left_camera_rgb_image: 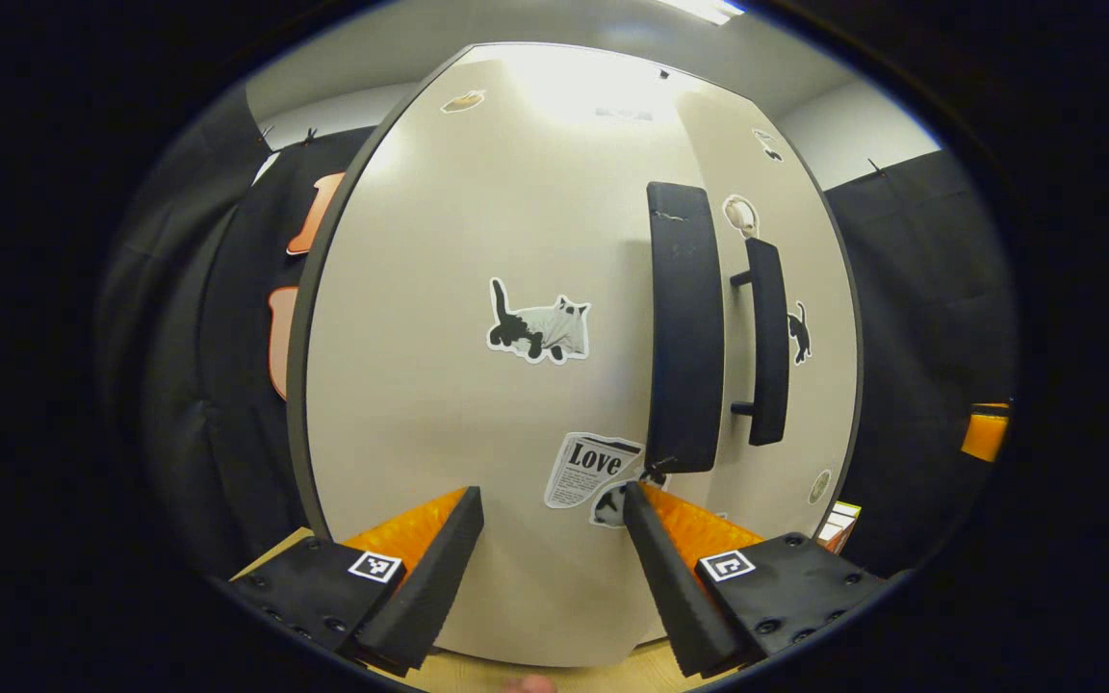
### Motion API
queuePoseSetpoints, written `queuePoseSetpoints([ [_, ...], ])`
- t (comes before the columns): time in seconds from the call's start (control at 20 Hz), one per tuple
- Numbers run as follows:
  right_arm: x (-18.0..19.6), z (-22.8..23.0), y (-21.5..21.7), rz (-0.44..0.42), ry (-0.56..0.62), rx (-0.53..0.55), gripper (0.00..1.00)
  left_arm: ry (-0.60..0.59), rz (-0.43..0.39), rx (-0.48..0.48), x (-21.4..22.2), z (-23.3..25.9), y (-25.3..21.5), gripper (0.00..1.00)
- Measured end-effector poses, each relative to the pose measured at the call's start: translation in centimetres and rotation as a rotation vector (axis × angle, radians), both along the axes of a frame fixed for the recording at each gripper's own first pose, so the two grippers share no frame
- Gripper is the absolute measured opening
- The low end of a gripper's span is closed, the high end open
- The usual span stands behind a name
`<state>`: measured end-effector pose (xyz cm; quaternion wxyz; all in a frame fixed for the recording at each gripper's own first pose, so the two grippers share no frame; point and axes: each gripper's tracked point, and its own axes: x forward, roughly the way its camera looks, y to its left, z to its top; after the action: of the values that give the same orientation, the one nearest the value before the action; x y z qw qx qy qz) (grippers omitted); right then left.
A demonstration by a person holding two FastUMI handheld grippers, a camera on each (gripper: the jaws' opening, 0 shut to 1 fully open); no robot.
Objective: Grab one shoe with the right hand and put it into the shoe cabinet, grab the other shoe with the left hand and put it into the shoe cabinet; then close the right door with the right hand and the left door with the left hand.
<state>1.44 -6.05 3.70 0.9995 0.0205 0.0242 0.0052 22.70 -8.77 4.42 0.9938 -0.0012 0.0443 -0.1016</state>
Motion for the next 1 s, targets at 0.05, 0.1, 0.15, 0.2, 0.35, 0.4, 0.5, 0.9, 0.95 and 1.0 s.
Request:
queuePoseSetpoints([
  [0.05,0.0,0.0,0.0,0.0,0.001,0.002,0.94,-0.002,-0.001,-0.003,0.0,0.1,0.0,0.96],
  [0.1,0.0,-0.1,-0.1,-0.001,0.003,0.003,0.94,0.001,0.005,-0.004,0.0,0.1,0.1,0.96],
  [0.15,0.1,-0.2,-0.1,-0.001,0.005,0.004,0.94,-0.001,0.011,0.004,0.1,0.0,0.1,0.96],
  [0.2,0.1,-0.3,0.0,0.002,0.005,0.008,0.94,-0.003,0.015,0.013,0.2,-0.1,0.0,0.96],
  [0.35,0.1,-0.1,0.3,0.011,0.004,0.01,0.94,0.011,0.025,0.031,-0.1,-0.2,0.1,0.97],
  [0.4,0.0,-0.1,0.3,0.012,-0.001,0.002,0.98,0.014,0.03,0.03,-0.5,-0.1,0.3,1.0],
  [0.5,0.1,0.0,0.3,0.008,-0.01,-0.016,0.94,0.017,0.043,0.019,-1.8,0.4,1.0,0.99],
  [0.9,-0.4,0.0,0.9,0.028,-0.026,0.013,0.94,-0.053,0.127,0.022,-10.3,4.2,5.9,0.96],
  [0.95,-0.6,-0.2,1.0,0.031,-0.025,0.02,0.94,-0.06,0.137,0.031,-11.4,4.4,6.6,0.97],
  [1.0,-0.7,-0.4,1.0,0.033,-0.021,0.025,0.94,-0.063,0.147,0.039,-12.4,4.7,7.1,0.97],
])
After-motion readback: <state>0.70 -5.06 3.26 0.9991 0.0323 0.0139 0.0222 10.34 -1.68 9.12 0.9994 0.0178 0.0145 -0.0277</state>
